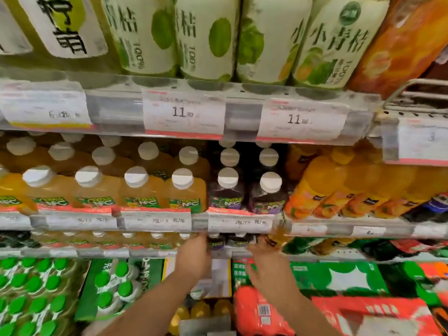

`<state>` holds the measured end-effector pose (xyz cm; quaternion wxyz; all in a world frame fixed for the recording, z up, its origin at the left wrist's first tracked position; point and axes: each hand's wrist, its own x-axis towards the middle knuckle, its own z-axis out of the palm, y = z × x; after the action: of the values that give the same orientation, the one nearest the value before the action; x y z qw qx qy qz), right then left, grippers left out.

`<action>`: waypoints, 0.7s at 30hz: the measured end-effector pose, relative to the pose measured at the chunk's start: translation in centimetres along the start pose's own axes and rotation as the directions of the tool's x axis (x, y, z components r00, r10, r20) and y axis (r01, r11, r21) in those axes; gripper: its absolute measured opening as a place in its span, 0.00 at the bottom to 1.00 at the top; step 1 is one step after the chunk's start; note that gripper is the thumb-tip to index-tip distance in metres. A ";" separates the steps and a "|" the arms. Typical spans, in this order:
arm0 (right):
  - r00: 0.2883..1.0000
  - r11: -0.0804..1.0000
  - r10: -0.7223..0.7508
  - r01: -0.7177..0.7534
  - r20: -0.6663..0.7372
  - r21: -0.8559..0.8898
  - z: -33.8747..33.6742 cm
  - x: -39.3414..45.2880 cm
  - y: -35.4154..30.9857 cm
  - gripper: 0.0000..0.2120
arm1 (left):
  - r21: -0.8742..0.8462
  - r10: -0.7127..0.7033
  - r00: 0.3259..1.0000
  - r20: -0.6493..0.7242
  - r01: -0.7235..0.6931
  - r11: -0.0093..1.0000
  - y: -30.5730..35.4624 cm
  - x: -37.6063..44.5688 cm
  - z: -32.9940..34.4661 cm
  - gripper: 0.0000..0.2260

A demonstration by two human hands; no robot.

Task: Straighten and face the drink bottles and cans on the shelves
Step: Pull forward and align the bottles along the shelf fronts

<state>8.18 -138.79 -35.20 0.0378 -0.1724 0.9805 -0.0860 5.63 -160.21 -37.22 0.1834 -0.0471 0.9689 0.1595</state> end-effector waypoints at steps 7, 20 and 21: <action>0.953 0.983 0.039 0.016 0.300 -0.182 6.8 9.1 1.0 0.25 | 0.082 -0.090 0.996 0.000 0.090 0.993 -0.2 5.9 3.5 0.14; 0.940 0.956 0.291 -0.283 0.176 -0.071 7.6 9.7 0.6 0.14 | -0.105 0.019 0.996 -0.082 -0.027 0.994 -1.2 8.4 6.2 0.03; 0.929 0.947 0.321 -0.318 0.185 -0.045 7.9 9.6 0.6 0.13 | -0.113 0.046 0.997 -0.063 -0.053 0.992 -0.8 7.8 5.8 0.06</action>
<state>-0.26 -142.76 -43.47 0.1434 -0.0181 0.9880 -0.0546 0.48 -159.33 -45.41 0.1472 -0.0382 0.9641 0.2177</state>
